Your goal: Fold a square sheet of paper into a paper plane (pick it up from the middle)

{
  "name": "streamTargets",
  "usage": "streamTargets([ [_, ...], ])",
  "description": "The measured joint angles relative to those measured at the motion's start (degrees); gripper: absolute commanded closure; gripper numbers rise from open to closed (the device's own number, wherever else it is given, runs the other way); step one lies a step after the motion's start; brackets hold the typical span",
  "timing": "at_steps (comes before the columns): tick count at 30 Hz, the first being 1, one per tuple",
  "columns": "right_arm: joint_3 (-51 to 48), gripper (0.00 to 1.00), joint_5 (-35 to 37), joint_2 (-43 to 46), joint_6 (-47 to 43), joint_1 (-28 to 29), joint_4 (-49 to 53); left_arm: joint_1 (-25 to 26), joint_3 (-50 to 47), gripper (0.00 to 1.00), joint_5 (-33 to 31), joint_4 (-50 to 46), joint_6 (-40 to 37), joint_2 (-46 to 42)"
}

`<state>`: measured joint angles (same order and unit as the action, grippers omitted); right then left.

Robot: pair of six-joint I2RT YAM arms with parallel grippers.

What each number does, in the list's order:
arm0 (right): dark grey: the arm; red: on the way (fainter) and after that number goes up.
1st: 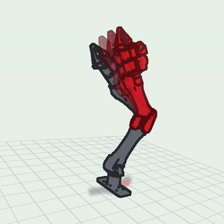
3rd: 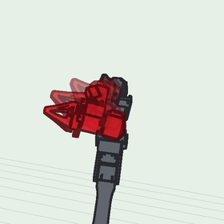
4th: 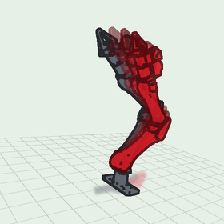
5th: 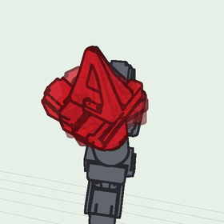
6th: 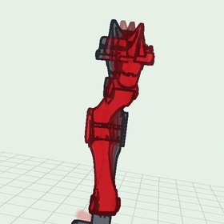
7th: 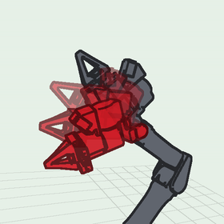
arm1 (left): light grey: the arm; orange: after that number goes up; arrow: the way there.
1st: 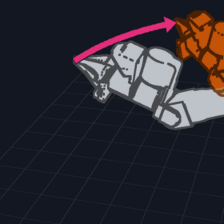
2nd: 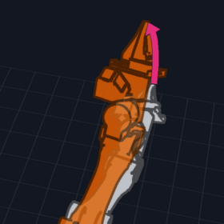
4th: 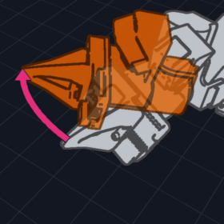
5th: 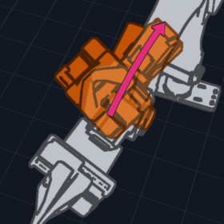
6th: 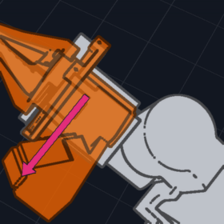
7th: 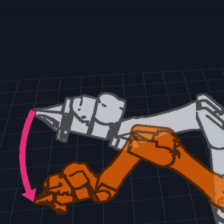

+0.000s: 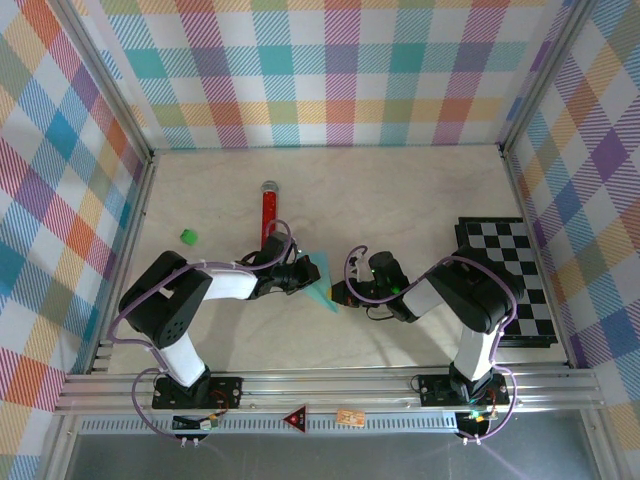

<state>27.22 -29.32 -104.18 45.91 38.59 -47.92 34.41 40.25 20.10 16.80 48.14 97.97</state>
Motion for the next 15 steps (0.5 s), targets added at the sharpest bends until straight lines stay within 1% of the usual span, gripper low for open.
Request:
streamTargets([
  [7,0.37,0.94,-0.48,0.00,0.00,-0.17,0.85,0.00,0.11,0.93,-0.02,0.09,-0.09,0.24],
  [15,0.37,0.94,-0.61,-0.04,0.09,-0.26,0.92,0.00,2.51,0.93,0.46,-0.72,-2.34,2.14],
])
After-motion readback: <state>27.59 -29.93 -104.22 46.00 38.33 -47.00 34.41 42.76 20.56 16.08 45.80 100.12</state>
